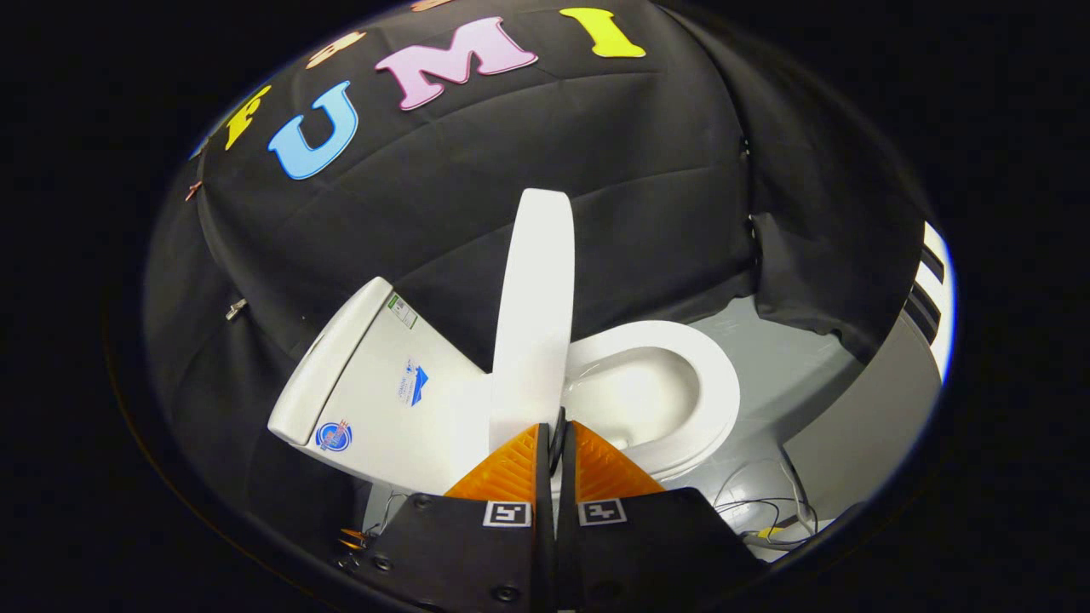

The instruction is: Open the toilet lid.

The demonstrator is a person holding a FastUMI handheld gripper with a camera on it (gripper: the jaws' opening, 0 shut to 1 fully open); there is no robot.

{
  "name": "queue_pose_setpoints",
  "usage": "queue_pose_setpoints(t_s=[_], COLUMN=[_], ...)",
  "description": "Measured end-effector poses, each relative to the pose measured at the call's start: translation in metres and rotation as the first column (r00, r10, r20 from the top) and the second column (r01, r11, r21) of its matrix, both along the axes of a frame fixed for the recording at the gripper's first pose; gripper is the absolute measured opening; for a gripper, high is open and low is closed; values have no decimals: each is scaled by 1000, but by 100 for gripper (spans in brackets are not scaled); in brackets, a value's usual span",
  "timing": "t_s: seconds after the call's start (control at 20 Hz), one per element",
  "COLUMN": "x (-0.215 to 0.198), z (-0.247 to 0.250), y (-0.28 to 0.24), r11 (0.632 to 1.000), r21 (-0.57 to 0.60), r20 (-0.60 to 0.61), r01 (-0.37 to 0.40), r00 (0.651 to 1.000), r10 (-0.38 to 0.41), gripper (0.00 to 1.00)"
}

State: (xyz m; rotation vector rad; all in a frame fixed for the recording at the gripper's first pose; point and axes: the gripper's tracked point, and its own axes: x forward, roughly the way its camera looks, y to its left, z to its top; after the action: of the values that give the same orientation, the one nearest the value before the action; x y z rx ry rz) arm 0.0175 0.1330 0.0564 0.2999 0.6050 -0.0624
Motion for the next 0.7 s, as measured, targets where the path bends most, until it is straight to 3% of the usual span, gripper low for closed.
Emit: queue_pose_setpoints(t_s=[0.7], x=[5], z=[28], y=[95], r11=[987], r21=[-157], r20=[-24], r01=[-39], r00=[999], r10=[36], gripper=[7])
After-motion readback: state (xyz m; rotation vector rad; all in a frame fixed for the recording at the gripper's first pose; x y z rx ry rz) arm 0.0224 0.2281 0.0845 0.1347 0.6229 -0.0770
